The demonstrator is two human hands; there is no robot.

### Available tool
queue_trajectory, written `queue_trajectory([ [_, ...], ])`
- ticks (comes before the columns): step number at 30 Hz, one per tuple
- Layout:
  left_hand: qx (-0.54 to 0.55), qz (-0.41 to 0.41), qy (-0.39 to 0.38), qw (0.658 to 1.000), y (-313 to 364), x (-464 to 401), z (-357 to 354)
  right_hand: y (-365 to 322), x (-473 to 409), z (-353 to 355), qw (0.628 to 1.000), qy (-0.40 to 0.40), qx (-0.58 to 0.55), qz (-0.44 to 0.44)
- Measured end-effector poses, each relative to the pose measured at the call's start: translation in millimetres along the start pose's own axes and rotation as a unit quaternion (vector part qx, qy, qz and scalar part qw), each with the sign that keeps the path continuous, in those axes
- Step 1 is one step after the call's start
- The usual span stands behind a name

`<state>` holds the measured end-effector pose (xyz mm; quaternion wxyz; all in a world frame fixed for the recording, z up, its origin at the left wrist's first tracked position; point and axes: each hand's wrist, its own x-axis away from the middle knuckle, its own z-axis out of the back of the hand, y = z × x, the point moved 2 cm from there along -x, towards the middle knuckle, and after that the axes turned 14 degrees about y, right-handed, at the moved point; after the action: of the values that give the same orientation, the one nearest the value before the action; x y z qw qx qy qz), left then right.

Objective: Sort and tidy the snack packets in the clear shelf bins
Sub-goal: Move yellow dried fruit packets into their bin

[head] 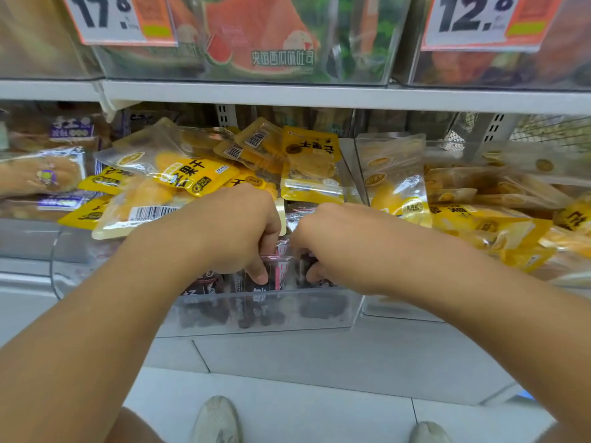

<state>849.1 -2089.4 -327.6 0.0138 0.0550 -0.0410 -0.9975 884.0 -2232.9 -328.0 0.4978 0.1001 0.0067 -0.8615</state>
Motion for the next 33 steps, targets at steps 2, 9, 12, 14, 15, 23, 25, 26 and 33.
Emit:
queue_trajectory([
  [2,0.007,0.003,-0.008,1.000,-3,0,0,0,-7,-7,1.000,-0.006,0.016,-0.002],
  [9,0.000,-0.004,0.005,1.000,-5,-1,0,8,-13,-34,0.996,-0.017,-0.067,-0.059],
  [12,0.028,0.014,-0.014,0.999,-12,-3,3,5,-12,-37,0.994,-0.004,-0.070,-0.081],
  [14,0.042,0.011,-0.026,0.999,-13,-3,4,2,-10,-36,0.995,-0.005,-0.064,-0.079],
  [15,0.046,0.006,-0.032,0.998,-13,-2,4,2,-9,-36,0.996,-0.003,-0.056,-0.067],
  [23,0.083,-0.024,-0.034,0.996,-3,-3,-5,14,12,-10,0.998,0.042,0.007,-0.044],
  [25,0.074,-0.025,-0.030,0.996,-2,-1,-5,13,14,-10,0.998,0.054,0.000,-0.037],
  [26,0.074,-0.025,-0.032,0.996,-2,1,-4,13,16,-9,0.998,0.057,-0.019,-0.035],
  [33,0.228,-0.043,0.218,0.948,39,-4,22,74,71,45,0.960,0.214,-0.066,-0.169],
])
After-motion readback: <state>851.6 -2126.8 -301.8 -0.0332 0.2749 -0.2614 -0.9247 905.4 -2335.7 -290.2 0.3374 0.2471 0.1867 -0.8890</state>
